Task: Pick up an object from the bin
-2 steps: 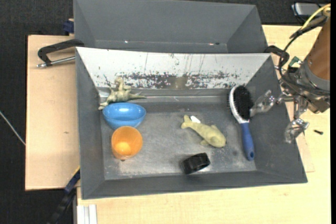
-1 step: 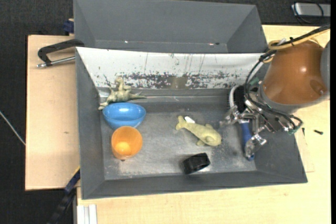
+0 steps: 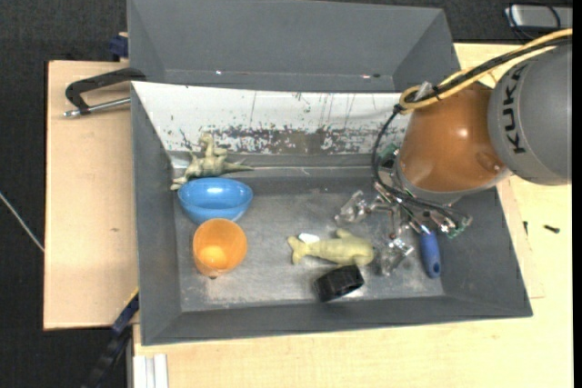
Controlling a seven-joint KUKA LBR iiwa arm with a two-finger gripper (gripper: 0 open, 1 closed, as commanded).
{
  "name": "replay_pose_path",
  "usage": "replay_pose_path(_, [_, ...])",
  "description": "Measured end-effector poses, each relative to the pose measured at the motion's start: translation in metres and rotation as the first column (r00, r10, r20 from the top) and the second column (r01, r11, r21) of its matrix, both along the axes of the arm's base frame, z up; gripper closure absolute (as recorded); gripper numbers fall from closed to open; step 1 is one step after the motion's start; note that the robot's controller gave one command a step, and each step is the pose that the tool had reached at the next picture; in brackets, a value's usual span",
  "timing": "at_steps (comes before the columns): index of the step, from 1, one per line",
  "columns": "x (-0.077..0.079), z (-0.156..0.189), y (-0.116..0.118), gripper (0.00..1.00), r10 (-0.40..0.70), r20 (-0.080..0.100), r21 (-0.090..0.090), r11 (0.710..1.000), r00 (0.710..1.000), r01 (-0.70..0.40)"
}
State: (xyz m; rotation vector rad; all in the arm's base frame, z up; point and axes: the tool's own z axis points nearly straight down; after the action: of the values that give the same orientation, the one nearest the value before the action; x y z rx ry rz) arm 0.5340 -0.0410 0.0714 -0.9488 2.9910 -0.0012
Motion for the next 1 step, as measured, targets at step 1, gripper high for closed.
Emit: replay_pose_path(1, [0.0019, 0.0022, -0.0005, 1.00, -0.003, 0.009, 0.002, 1.000, 1.000, 0.003])
